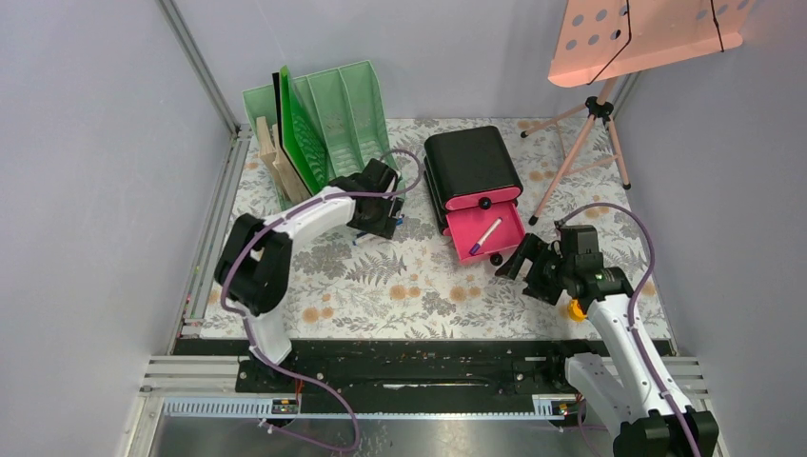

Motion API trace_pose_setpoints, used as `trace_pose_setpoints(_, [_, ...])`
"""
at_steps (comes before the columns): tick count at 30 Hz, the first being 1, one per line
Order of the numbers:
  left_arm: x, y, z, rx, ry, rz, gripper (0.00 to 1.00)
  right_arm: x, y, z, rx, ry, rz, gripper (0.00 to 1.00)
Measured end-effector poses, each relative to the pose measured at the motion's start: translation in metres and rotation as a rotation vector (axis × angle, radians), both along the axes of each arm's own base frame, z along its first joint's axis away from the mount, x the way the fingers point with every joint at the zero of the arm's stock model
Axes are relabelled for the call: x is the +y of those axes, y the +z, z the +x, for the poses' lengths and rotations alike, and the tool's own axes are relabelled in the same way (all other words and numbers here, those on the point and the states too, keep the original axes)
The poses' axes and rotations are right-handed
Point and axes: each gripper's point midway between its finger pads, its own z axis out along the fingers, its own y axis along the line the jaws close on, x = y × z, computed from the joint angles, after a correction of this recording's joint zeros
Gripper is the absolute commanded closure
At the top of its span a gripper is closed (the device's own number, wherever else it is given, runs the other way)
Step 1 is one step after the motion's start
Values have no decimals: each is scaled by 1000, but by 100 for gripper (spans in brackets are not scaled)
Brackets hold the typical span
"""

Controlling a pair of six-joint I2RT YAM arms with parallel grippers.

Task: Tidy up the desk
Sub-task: Place the stationery in the drawer, then pick up the stationery from the center of the board.

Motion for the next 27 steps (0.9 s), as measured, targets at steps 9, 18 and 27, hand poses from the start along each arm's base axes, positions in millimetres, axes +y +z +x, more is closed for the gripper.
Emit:
trace_pose_setpoints(9, [10, -41, 11, 69, -24, 113, 36, 3, -16, -2, 46, -5, 19, 5])
trace_pose_setpoints(18, [12, -49, 15, 82, -31, 128, 40, 4, -16, -1, 44, -1, 26, 5])
trace_pose_setpoints(27, [13, -50, 11, 106, -66, 126, 76, 5, -16, -2, 46, 1, 27, 5])
